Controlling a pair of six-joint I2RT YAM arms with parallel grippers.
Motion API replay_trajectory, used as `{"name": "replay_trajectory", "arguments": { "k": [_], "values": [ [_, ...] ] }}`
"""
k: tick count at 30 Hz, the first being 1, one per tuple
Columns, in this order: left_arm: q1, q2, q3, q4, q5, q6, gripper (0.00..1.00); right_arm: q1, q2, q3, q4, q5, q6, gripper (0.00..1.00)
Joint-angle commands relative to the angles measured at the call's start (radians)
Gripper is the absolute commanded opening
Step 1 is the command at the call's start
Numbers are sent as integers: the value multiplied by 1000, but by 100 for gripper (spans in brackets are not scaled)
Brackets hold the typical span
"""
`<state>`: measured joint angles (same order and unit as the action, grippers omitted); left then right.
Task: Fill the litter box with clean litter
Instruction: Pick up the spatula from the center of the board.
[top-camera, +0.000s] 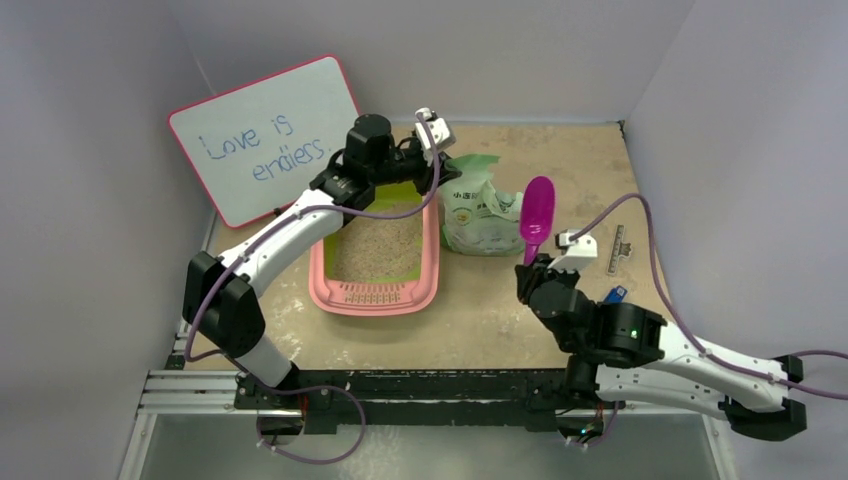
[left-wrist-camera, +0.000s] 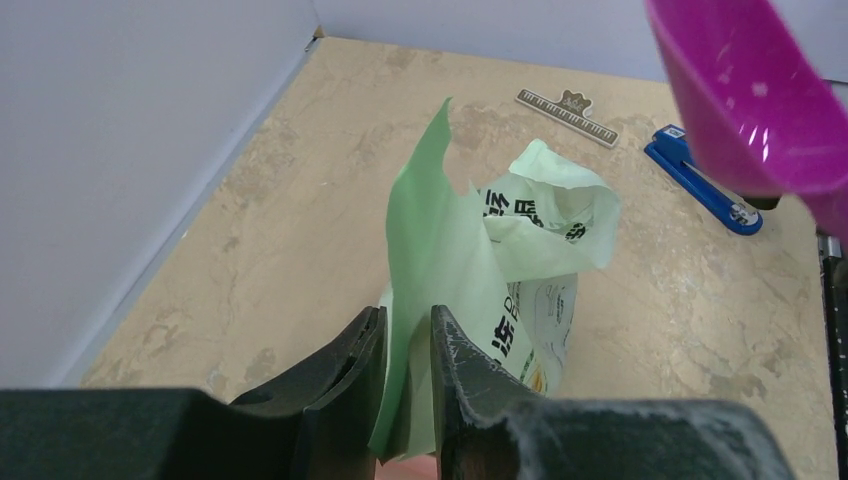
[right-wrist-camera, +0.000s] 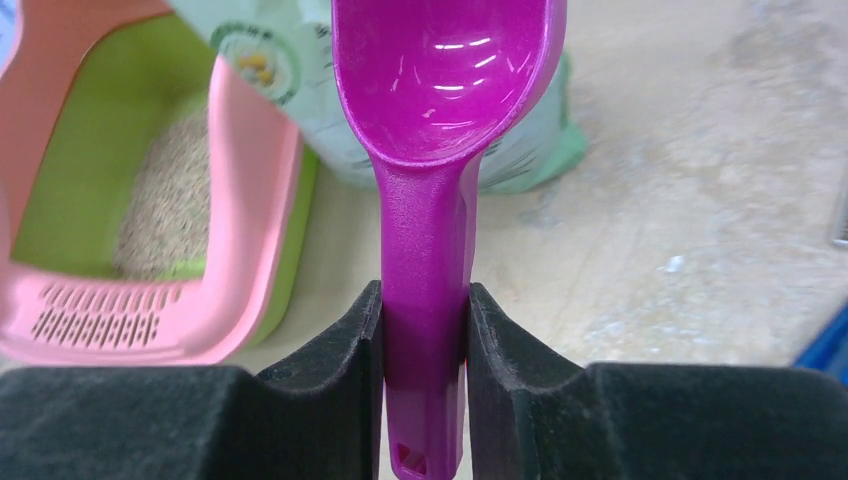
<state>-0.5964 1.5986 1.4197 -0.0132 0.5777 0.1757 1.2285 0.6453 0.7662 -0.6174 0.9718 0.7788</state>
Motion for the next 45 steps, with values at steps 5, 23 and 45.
{"name": "replay_trajectory", "arguments": {
  "k": [5, 23, 45],
  "values": [
    [-2, 41, 58, 39, 63, -58, 23, -1, 0, 151, -197, 185, -4, 0],
    [-8, 33, 64, 17, 47, -58, 0, -842, 364, 566, 7, -842, -816, 0],
    [-8, 53, 45, 184, 79, -195, 40, -1121, 672, 652, 52, -1472, -986, 0]
  ]
}}
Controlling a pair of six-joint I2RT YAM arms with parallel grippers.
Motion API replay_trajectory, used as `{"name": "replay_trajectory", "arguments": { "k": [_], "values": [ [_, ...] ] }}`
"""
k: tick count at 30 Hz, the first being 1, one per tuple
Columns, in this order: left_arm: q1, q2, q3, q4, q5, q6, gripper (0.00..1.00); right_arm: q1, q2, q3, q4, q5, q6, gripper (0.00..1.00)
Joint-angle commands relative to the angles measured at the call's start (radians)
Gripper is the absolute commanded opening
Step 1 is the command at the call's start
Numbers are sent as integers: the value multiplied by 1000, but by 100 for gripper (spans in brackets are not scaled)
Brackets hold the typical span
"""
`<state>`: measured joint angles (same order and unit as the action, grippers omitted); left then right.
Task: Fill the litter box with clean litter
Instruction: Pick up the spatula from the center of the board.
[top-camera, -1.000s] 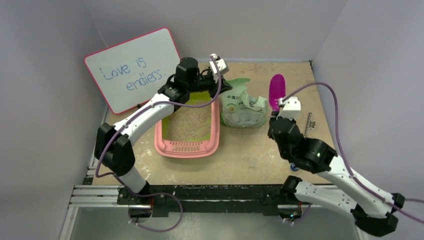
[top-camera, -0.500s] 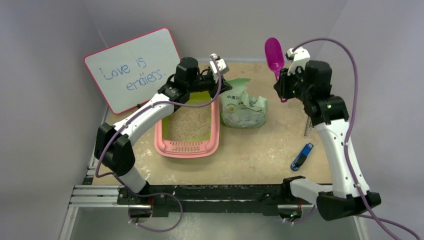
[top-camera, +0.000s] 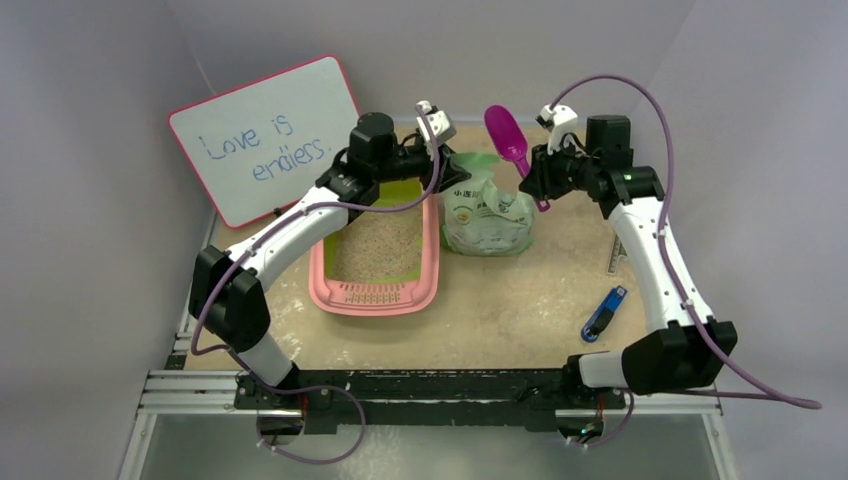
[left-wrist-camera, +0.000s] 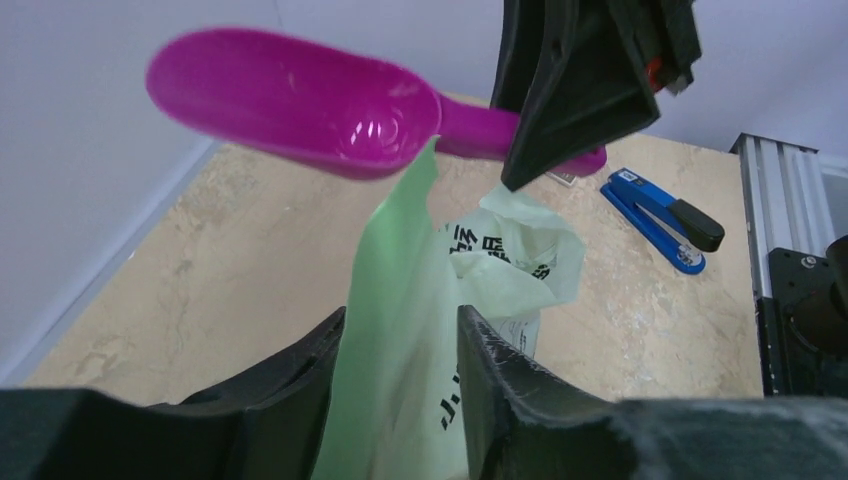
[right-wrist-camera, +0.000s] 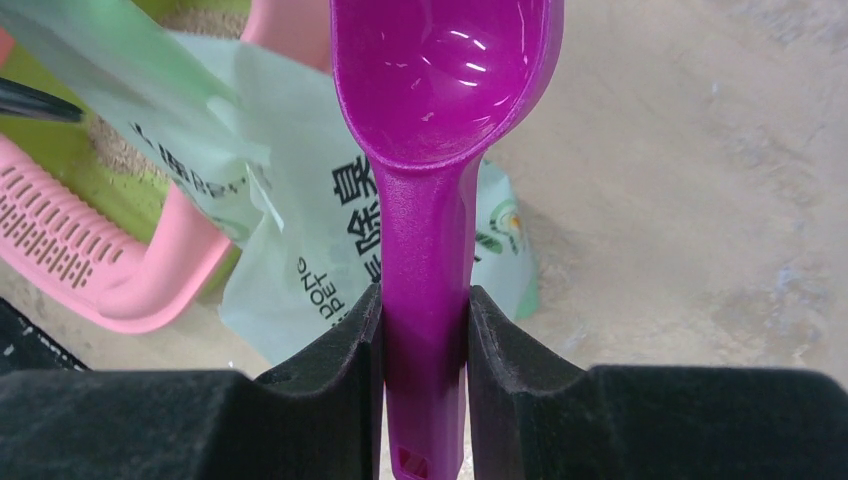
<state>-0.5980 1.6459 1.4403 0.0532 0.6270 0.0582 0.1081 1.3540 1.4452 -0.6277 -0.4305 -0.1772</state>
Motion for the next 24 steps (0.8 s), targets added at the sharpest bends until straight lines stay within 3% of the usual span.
{"name": "replay_trajectory", "arguments": {
  "k": [1, 9, 12, 24],
  "values": [
    [-6, 14, 27, 132, 37, -99, 43, -1, -38, -36, 69, -75, -31, 0],
    [-8, 61, 50, 176, 45, -155, 43, 4, -29, -97, 36, -217, -109, 0],
    [-8, 78, 63, 179, 31, -181, 37, 50, -17, -108, -7, -186, -150, 0],
    [-8, 47, -2, 296, -110, -273, 47, 85, -172, -274, 190, -49, -129, 0]
  ]
}}
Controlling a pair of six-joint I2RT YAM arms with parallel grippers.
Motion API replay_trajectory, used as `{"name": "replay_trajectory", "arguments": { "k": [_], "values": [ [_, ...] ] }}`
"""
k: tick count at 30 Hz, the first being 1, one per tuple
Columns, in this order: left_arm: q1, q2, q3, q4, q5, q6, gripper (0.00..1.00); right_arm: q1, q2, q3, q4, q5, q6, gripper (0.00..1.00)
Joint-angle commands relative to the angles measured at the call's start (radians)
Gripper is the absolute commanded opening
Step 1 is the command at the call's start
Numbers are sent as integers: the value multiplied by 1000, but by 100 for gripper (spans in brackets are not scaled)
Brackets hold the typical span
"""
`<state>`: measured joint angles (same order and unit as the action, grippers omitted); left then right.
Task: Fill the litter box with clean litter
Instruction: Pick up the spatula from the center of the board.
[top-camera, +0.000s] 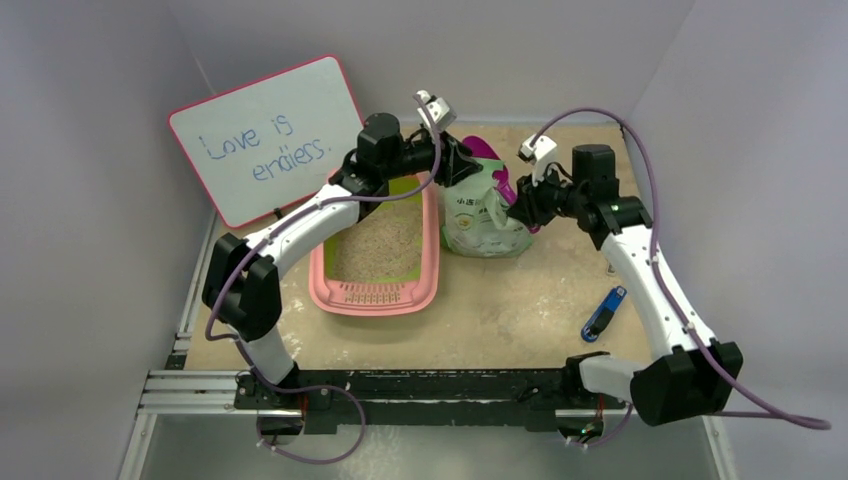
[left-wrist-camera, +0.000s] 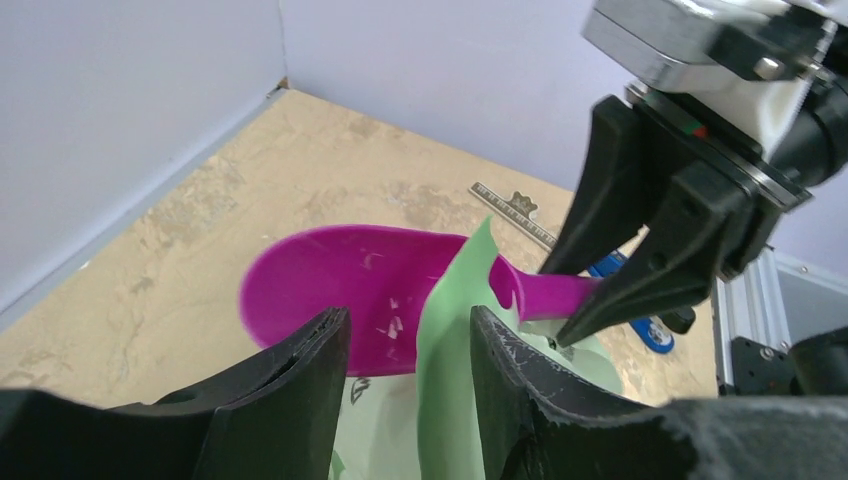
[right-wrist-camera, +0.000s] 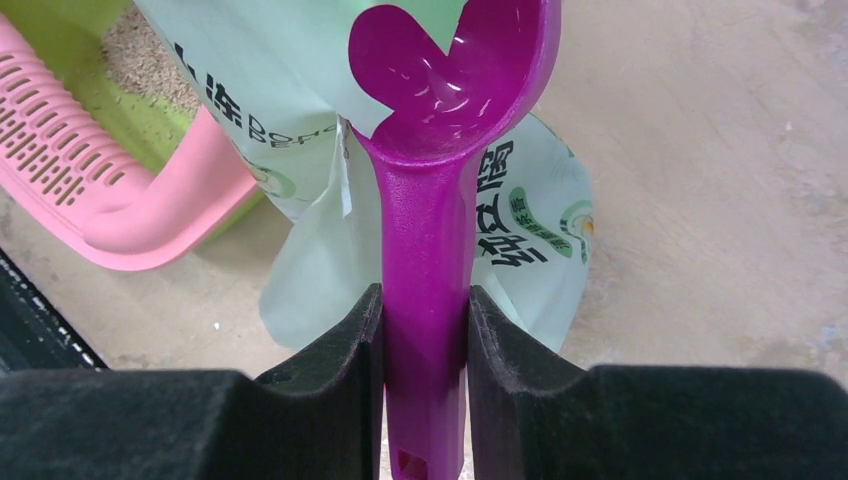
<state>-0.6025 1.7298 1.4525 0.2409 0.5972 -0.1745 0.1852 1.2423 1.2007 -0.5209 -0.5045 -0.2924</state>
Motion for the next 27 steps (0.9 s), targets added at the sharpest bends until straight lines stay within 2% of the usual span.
{"name": "replay_trajectory", "arguments": {
  "k": [1, 6, 23, 27],
  "values": [
    [-3, -39, -23, 125, -93, -51, 48, 8, -67, -37, 94, 20, -13, 0],
    [-3, -35, -34, 166, -163, -102, 49, 8, -69, -62, 127, 6, -12, 0],
    [-3, 24, -27, 140, -160, -153, 50, 8, -91, -125, 192, 7, -24, 0],
    [-3, 10, -57, 184, -183, -161, 50, 8, -100, -151, 240, 73, 10, 0]
  ]
}}
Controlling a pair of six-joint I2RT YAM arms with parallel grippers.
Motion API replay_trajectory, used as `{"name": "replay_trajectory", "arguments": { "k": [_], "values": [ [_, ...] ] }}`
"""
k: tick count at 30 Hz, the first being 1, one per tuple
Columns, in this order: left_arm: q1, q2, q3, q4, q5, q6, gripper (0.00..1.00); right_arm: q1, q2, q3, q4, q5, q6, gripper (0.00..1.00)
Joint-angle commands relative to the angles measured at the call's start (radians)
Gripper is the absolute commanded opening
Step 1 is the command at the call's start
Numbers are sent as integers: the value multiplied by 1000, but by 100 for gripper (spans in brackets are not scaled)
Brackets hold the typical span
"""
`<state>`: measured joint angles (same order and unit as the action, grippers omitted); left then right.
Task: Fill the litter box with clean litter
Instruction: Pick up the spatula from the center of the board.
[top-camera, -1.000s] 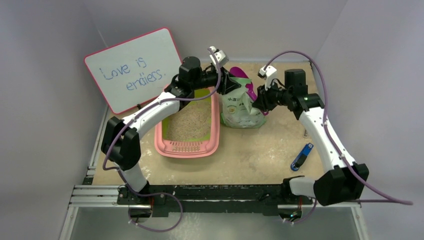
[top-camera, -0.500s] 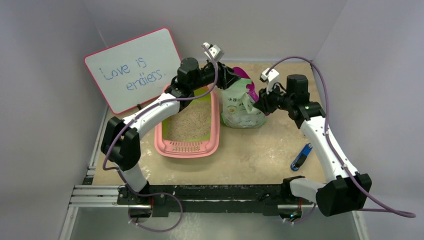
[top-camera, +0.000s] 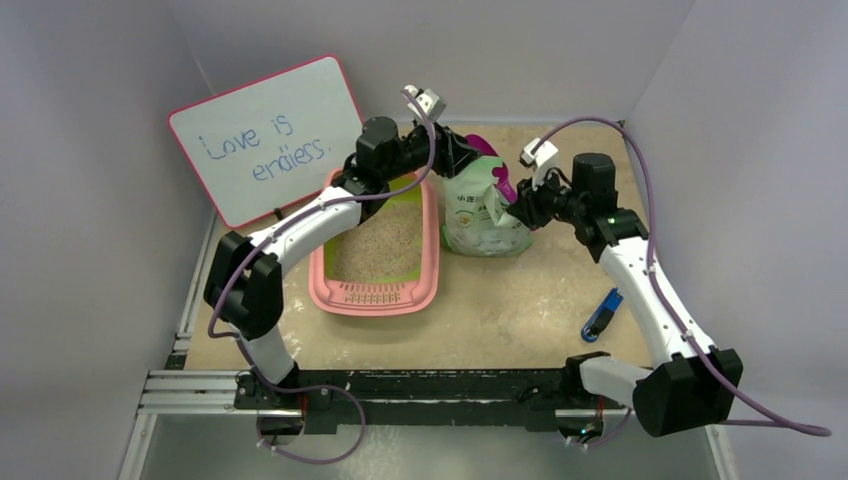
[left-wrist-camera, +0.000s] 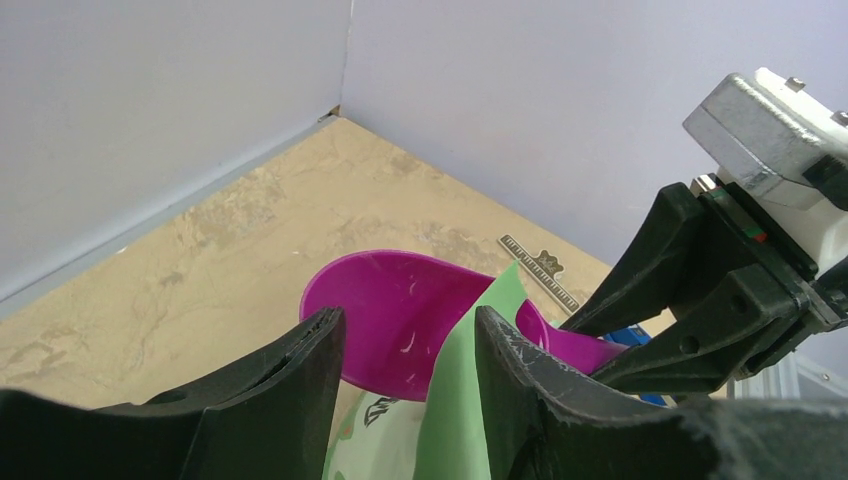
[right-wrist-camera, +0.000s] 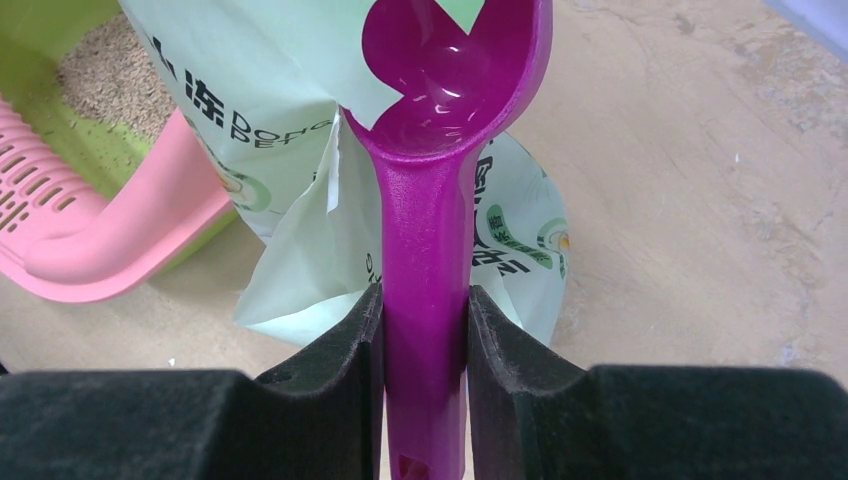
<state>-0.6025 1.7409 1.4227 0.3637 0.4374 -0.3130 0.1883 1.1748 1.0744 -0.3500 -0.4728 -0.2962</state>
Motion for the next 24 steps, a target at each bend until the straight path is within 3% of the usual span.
{"name": "replay_trajectory", "arguments": {
  "k": [1, 14, 19, 24],
  "values": [
    [-3, 0, -27, 65, -23, -23, 51, 5, -34, -31, 79, 46, 23, 0],
    [-3, -4, -30, 70, -59, -29, 53, 5, -103, -117, 178, 20, 122, 0],
    [-3, 4, -28, 75, -28, -39, 50, 5, -110, -138, 209, 89, 169, 0],
    [-3, 1, -29, 79, -23, -41, 51, 6, -141, -171, 214, -7, 144, 0]
  ]
}}
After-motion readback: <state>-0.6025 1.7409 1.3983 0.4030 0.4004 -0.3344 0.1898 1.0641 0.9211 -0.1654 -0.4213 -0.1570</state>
